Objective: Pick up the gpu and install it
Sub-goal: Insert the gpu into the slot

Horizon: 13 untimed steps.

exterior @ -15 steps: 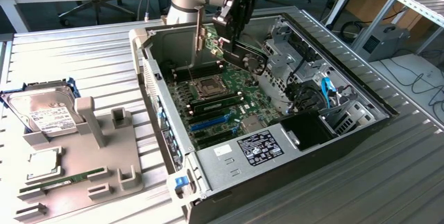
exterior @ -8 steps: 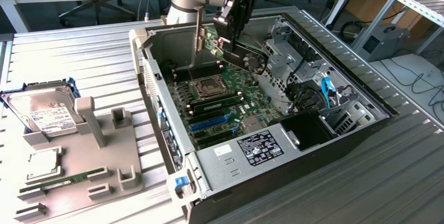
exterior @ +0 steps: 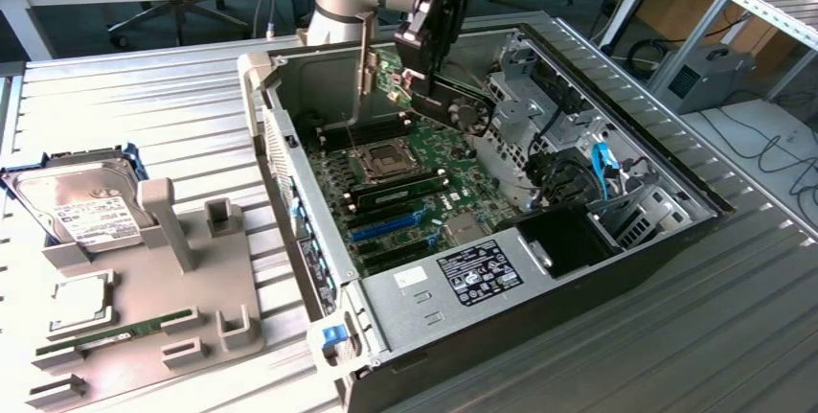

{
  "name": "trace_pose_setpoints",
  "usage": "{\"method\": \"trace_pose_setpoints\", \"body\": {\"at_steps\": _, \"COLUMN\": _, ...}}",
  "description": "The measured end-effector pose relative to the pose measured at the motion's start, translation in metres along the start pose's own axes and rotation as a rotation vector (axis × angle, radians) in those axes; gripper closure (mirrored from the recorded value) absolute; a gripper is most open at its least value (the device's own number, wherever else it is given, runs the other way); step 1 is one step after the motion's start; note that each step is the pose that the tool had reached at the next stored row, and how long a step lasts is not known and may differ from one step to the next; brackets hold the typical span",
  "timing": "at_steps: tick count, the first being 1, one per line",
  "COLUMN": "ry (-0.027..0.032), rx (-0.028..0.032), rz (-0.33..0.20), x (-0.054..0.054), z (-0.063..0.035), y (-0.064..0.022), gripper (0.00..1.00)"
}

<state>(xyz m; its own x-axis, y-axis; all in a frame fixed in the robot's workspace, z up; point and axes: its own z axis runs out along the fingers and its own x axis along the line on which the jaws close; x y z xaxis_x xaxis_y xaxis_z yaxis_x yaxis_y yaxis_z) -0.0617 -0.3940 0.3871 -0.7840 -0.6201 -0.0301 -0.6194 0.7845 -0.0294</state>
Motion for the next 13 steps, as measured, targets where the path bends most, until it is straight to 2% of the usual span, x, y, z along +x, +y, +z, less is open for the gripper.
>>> {"method": "trace_pose_setpoints", "body": {"at_steps": 13, "ry": -0.0009, "rx": -0.0010, "rz": -0.032, "x": 0.0000, "z": 0.0000, "y": 0.0000, "gripper": 0.73}}
